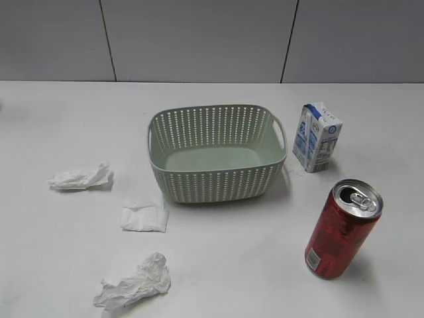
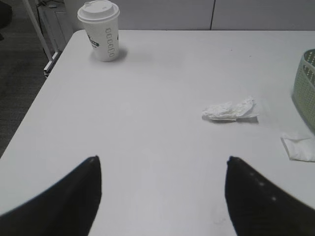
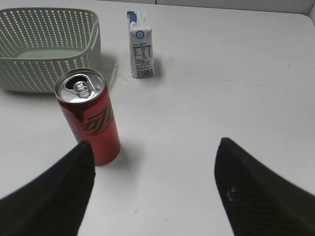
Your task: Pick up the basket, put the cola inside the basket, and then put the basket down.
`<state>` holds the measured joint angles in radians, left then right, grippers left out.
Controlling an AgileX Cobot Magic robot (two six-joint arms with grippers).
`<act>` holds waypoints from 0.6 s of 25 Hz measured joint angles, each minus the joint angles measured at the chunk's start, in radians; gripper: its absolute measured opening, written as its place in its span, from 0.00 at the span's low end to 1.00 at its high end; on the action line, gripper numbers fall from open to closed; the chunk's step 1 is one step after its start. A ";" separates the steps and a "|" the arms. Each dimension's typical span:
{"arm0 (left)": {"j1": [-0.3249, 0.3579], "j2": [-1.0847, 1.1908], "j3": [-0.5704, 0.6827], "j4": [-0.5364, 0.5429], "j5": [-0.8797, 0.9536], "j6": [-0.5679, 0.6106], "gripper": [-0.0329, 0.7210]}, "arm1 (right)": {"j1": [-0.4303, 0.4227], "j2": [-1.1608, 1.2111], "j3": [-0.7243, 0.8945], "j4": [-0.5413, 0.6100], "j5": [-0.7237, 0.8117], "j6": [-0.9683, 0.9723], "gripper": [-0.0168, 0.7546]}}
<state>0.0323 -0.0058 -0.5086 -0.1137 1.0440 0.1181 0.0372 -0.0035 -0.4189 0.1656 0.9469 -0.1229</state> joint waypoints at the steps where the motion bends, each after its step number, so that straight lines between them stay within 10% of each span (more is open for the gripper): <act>1: 0.000 0.000 0.000 0.000 0.000 0.000 0.83 | 0.000 0.000 0.000 0.000 0.000 0.000 0.76; 15: 0.000 0.000 -0.002 0.010 -0.002 0.000 0.83 | 0.000 0.000 0.000 0.001 0.000 0.001 0.76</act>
<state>0.0323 -0.0058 -0.5108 -0.1033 1.0417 0.1181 0.0372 -0.0035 -0.4189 0.1667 0.9469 -0.1221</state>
